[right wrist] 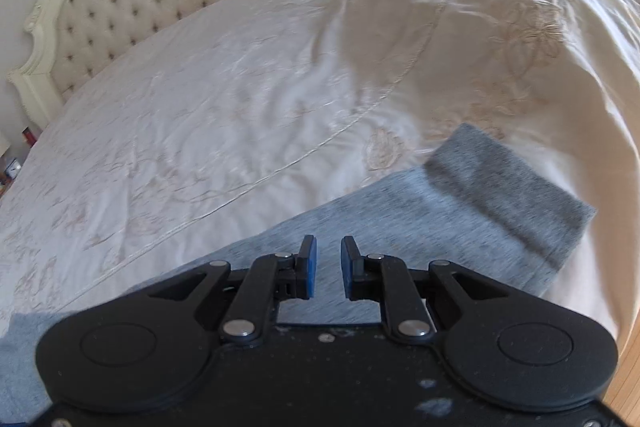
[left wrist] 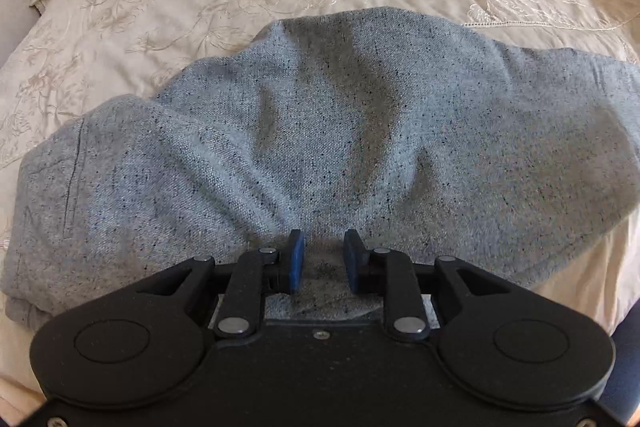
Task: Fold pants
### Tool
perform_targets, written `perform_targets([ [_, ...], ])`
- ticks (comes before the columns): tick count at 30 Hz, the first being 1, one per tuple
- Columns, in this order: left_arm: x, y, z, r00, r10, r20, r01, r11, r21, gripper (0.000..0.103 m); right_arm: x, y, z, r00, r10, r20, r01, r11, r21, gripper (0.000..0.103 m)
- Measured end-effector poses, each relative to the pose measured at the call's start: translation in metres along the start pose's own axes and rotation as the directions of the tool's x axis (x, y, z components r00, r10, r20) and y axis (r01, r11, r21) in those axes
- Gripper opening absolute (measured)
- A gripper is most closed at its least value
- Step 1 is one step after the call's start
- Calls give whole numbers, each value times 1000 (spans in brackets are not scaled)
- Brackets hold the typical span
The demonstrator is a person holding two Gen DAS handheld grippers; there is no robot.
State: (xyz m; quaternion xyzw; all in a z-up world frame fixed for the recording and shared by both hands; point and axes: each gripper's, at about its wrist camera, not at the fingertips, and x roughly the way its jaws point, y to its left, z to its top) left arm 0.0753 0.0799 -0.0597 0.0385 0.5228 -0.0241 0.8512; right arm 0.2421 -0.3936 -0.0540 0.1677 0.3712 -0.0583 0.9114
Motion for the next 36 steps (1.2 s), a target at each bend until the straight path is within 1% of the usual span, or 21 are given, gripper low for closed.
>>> perform_targets([
  [2,-14,8,-2,1000,-8,29,8,1000,0,34,-6,23,-8,998,55,-20,-55,998,-28,17],
  [3,-19,14,-3,999,2,46,-2,1000,-2,35,-10,35,-15,997,78,-29,-79,996,-43,17],
  [5,-26,27,-7,995,55,79,-54,998,-18,35,-18,58,-27,990,133,-44,-136,988,-76,17],
  [7,-19,41,-14,994,99,42,-97,994,-39,34,-25,78,-39,981,182,-63,-188,977,-100,17],
  [9,-12,54,-27,998,68,-14,-68,997,-42,36,-30,97,-53,972,219,-85,-228,967,-114,17],
  [10,-12,58,-35,998,58,-18,-59,998,-36,36,-31,105,-59,967,235,-98,-246,962,-120,17],
  [13,-22,56,-46,997,75,13,-75,997,2,36,-32,124,-75,955,265,-136,-283,949,-136,17],
  [15,-31,57,-43,997,68,28,-68,998,-13,36,-34,134,-84,949,275,-155,-297,944,-146,17],
  [17,-39,64,-36,995,63,72,-61,997,-39,36,-36,143,-90,942,288,-169,-314,938,-147,17],
  [18,-41,68,-32,991,84,104,-78,995,-60,37,-37,147,-92,938,298,-175,-324,935,-146,17],
  [19,-43,75,-31,983,132,128,-121,989,-91,37,-38,151,-94,934,308,-182,-336,930,-147,17],
  [21,-40,87,-27,969,207,133,-188,972,-143,37,-42,161,-99,922,335,-196,-366,918,-153,17],
  [23,-31,101,-28,966,233,110,-211,961,-177,37,-46,172,-105,906,367,-213,-403,900,-166,17],
  [25,-20,115,-34,967,251,52,-235,948,-213,37,-52,185,-113,888,399,-228,-442,877,-187,17],
  [27,-8,126,-43,970,242,-13,-238,942,-236,37,-56,201,-123,867,431,-250,-482,851,-207,18],
  [28,-5,130,-48,972,234,-29,-234,940,-248,38,-58,210,-128,855,447,-264,-504,836,-216,18],
  [30,-7,135,-56,976,217,-33,-218,941,-260,38,-60,228,-141,829,472,-300,-545,803,-242,18],
  [32,-12,135,-60,975,216,-51,-222,944,-243,37,-61,243,-157,811,472,-345,-567,778,-269,18],
  [34,-20,132,-58,975,209,-71,-220,943,-248,35,-60,255,-177,781,459,-422,-598,745,-295,18],
  [35,-27,132,-54,979,191,-69,-202,945,-258,32,-61,259,-188,769,443,-460,-607,730,-313,18],
  [36,-33,131,-49,985,167,-47,-174,949,-265,30,-62,261,-197,770,427,-474,-607,719,-339,18],
])
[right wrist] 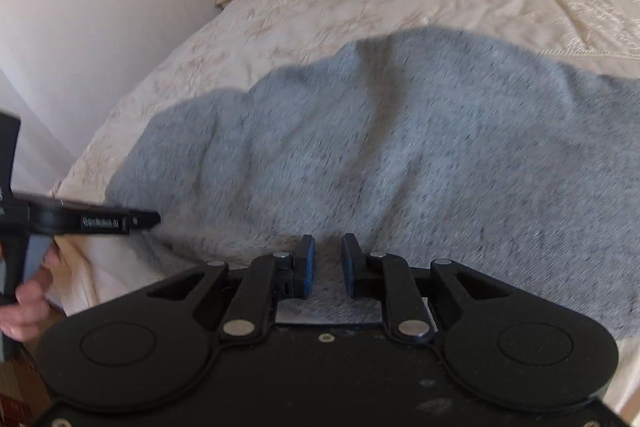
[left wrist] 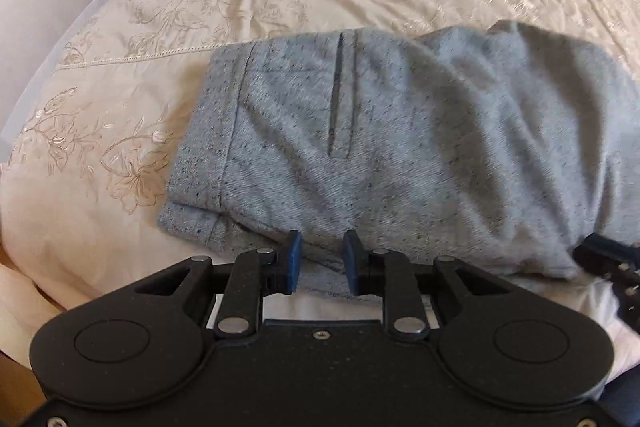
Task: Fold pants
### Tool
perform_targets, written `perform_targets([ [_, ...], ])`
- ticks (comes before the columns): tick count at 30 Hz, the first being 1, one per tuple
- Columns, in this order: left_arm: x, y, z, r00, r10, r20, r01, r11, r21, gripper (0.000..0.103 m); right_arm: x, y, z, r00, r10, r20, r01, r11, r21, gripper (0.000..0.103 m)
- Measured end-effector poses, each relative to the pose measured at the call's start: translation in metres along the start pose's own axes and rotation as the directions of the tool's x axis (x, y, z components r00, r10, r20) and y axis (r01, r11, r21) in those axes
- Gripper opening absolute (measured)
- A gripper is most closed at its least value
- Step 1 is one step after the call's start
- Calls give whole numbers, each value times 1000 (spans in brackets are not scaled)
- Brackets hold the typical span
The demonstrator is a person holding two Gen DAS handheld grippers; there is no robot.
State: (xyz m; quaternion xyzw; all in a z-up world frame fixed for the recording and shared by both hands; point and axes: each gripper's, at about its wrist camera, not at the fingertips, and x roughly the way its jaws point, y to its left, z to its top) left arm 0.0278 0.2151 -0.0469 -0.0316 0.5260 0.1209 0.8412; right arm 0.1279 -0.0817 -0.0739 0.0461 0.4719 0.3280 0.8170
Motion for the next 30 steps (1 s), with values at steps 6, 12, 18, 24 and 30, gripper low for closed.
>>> perform_targets([
  [6,-14,-24,54,983,-91,158,95,995,-20,31,-5,14,-6,999,-16,-34,13,995,-102,18],
  [12,27,-47,82,988,-77,132,77,997,6,32,-16,14,11,998,0,-60,-6,995,-101,19],
  [18,50,-49,34,994,-98,40,95,993,64,32,-29,4,55,1000,-25,17,26,996,-80,20],
  [24,33,-56,-2,993,-70,91,60,992,109,32,-15,-15,123,995,-9,102,4,999,46,27],
  [30,31,-51,0,992,-94,89,87,993,74,32,38,-15,185,990,-32,140,20,996,90,28],
])
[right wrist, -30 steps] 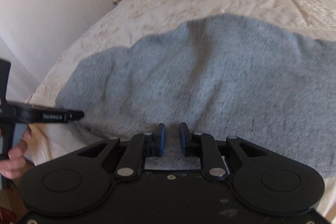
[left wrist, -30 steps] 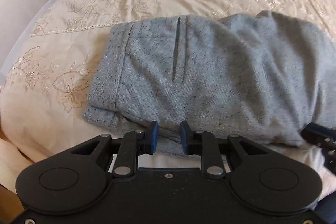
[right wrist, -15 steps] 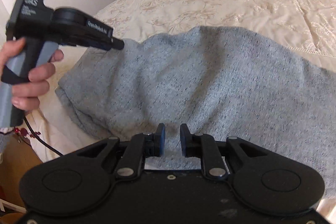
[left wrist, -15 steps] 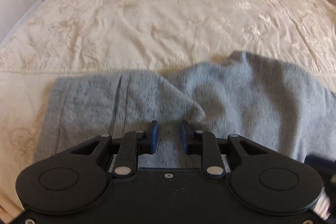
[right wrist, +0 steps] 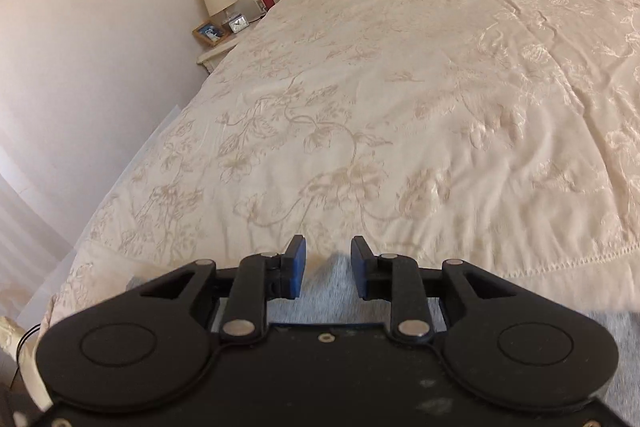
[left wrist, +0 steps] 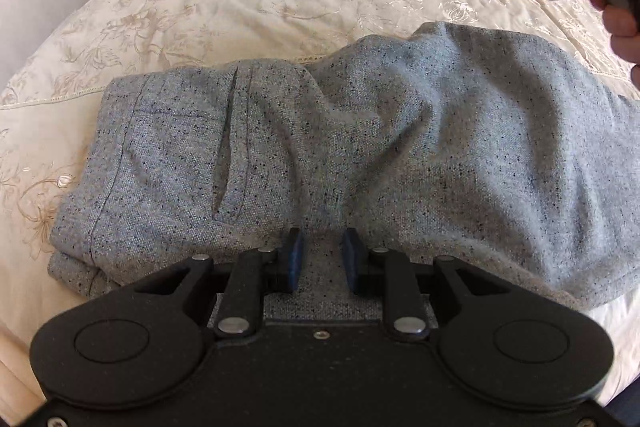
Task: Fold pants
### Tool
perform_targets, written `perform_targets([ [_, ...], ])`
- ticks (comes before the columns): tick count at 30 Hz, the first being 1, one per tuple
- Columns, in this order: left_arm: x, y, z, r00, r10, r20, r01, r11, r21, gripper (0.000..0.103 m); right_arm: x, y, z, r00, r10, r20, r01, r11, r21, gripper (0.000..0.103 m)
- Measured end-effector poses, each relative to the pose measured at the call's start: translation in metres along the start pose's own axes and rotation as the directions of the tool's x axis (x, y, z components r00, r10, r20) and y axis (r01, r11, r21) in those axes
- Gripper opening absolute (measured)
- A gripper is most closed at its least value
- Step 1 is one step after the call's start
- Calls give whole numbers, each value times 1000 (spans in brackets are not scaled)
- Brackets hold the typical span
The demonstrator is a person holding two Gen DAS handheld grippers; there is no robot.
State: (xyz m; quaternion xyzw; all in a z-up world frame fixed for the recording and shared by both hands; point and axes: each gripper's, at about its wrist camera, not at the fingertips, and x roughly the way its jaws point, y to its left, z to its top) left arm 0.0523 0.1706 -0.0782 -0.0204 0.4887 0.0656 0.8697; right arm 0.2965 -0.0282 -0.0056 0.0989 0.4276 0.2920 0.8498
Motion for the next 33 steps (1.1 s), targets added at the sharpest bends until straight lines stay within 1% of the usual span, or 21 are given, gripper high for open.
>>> perform_targets([
  [1,1,3,2,1000,-8,-5,8,1000,-6,32,10,0,5,1000,-15,-4,15,1000,-1,29],
  [3,4,6,3,1000,-18,-9,17,1000,-8,32,30,-8,12,998,-44,-43,44,999,8,30],
  [5,4,6,4,1000,-21,-9,21,1000,1,32,44,-14,11,995,-42,-90,44,999,19,30],
  [7,5,6,4,1000,-20,-8,20,1000,7,32,50,-24,1,988,10,-153,-4,999,39,30],
  [8,6,5,4,1000,-18,-8,18,1000,9,32,48,-26,-7,984,46,-173,-40,998,37,30],
  [9,6,5,4,1000,-15,-8,15,1000,11,32,44,-23,-17,980,65,-186,-64,998,15,30],
  [12,7,4,4,1000,-9,-7,9,1000,16,32,34,-16,-39,973,56,-223,-75,994,-76,30],
  [15,6,3,1,1000,-5,2,5,1000,25,32,31,-17,-57,961,65,-269,-91,992,-86,29],
  [17,5,2,-1,1000,1,10,-2,1000,31,32,29,-17,-65,960,62,-271,-91,991,-97,29],
  [21,4,0,-3,1000,7,16,-8,999,34,32,24,-15,-56,966,67,-250,-90,992,-84,29],
  [23,3,1,-3,1000,5,16,-6,999,33,32,22,-15,-45,975,73,-211,-88,994,-64,30],
  [25,3,1,-3,1000,4,17,-4,999,34,32,17,-16,-30,985,80,-150,-86,996,-31,30],
  [28,2,1,-5,1000,4,21,-4,999,37,32,20,-21,-10,993,66,-94,-64,998,20,30],
  [30,2,1,-6,1000,4,22,-5,999,37,32,30,-23,0,994,55,-93,-51,998,43,30],
  [33,2,2,-6,1000,-1,18,1,1000,31,32,53,-22,6,988,57,-146,-48,997,64,30],
])
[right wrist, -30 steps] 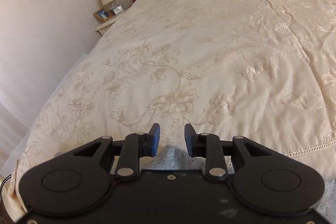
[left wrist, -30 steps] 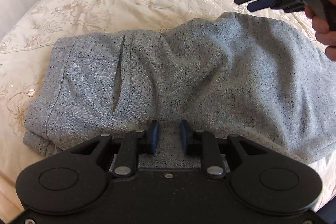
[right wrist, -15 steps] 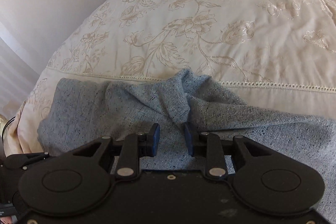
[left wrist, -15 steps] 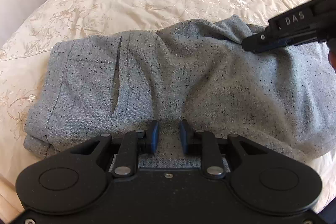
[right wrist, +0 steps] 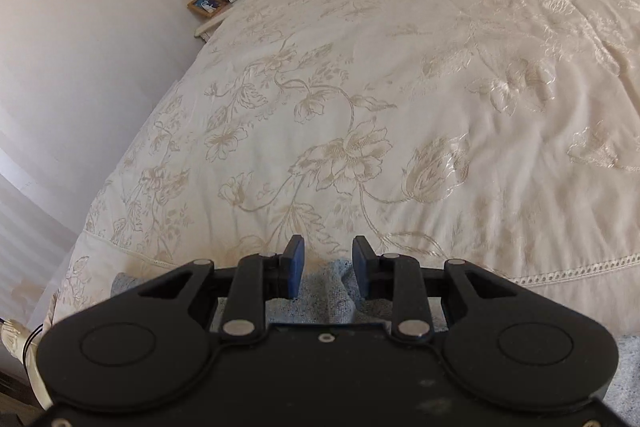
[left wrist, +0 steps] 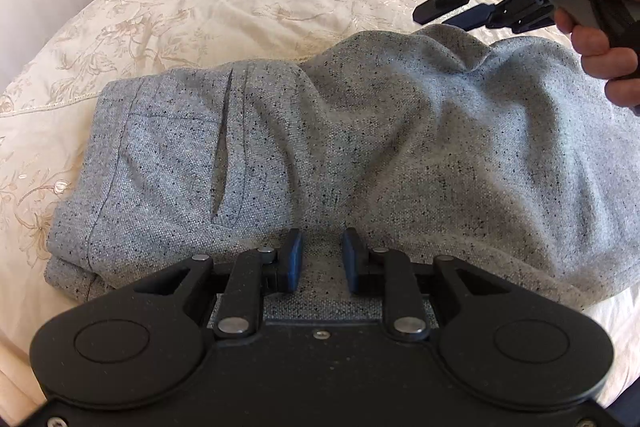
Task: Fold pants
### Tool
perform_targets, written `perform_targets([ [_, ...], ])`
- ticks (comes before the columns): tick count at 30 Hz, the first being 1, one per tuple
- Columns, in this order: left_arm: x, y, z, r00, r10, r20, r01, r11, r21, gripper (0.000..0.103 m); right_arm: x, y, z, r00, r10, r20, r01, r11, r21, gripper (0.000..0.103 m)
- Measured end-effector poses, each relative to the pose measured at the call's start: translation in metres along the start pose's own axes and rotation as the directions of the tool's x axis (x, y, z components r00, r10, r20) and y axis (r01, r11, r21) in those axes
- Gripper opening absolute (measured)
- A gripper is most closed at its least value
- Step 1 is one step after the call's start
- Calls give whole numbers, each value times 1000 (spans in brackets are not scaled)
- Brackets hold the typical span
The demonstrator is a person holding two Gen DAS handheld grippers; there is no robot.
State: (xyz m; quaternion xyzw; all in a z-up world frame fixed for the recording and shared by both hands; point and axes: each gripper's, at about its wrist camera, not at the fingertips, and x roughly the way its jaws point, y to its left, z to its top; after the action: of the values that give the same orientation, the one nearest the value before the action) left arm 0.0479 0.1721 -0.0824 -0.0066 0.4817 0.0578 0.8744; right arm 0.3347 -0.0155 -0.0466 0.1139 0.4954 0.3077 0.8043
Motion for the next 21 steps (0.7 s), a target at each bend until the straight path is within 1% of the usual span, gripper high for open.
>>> perform_targets([
  [2,1,2,2,1000,-5,-9,5,1000,-7,32,14,0,0,999,8,-46,-7,1000,14,30],
  [6,3,5,8,999,-14,-41,13,1000,-27,32,34,1,-9,987,-1,-160,6,1000,30,30],
  [9,6,9,12,998,-26,-63,23,998,-52,32,37,0,-11,986,10,-165,-1,999,54,30],
  [13,7,11,11,998,-29,-62,25,998,-51,32,42,-11,-5,979,90,-180,-53,979,198,29],
  [14,6,11,11,998,-28,-62,25,998,-52,32,44,-13,-3,976,101,-192,-55,971,233,26],
  [15,7,12,11,998,-28,-63,25,998,-54,32,44,-15,-1,976,108,-191,-57,966,254,12],
  [16,7,12,12,998,-28,-62,24,998,-58,32,42,-15,0,977,105,-184,-57,967,249,6],
  [17,8,12,13,998,-25,-62,22,998,-62,32,35,-10,3,981,114,-156,-78,973,217,6],
  [19,9,11,16,997,-16,-79,11,998,-68,32,10,-3,5,986,161,-46,-152,975,160,6],
  [20,10,10,18,996,-11,-88,5,998,-67,32,-1,1,4,982,189,3,-187,971,148,6],
  [21,11,9,18,996,-6,-93,0,998,-63,32,-6,2,3,979,202,25,-204,969,142,6],
])
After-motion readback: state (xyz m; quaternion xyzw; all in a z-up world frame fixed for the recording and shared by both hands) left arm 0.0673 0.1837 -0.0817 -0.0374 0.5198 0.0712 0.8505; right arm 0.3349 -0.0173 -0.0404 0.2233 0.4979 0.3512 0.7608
